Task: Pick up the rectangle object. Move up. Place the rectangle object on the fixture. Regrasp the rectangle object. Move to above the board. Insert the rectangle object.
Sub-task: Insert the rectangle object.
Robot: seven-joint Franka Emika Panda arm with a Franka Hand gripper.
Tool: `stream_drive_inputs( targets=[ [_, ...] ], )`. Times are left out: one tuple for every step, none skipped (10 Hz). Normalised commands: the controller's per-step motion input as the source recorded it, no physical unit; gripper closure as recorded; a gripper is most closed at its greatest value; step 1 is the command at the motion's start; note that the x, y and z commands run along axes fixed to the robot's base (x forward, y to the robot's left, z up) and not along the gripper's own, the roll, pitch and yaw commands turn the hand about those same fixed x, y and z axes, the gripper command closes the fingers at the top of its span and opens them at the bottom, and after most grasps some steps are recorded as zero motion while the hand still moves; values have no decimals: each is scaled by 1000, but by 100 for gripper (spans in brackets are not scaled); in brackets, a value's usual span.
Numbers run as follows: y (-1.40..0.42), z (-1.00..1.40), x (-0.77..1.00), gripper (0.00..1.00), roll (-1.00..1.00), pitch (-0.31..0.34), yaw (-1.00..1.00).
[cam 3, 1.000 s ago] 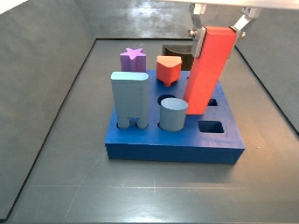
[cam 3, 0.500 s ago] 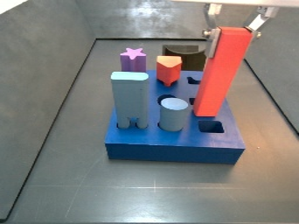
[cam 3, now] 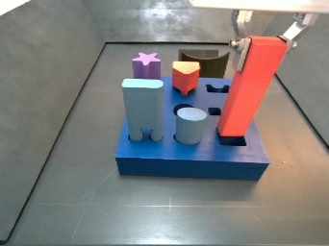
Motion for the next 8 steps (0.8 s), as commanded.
stream_drive_inputs(
  targets=[
    [-234, -266, 0, 100, 0, 0, 0],
    [-229, -260, 0, 100, -1, 0, 0],
    [-306, -300, 0, 100, 0, 0, 0],
    [-194, -154, 0, 100, 0, 0, 0],
    [-23, 0, 0, 100, 7, 0, 0],
    [0, 0, 0, 100, 7, 0, 0],
    [-11, -51, 0, 100, 0, -11, 0],
    [-29, -126, 0, 100, 0, -6, 0]
  ],
)
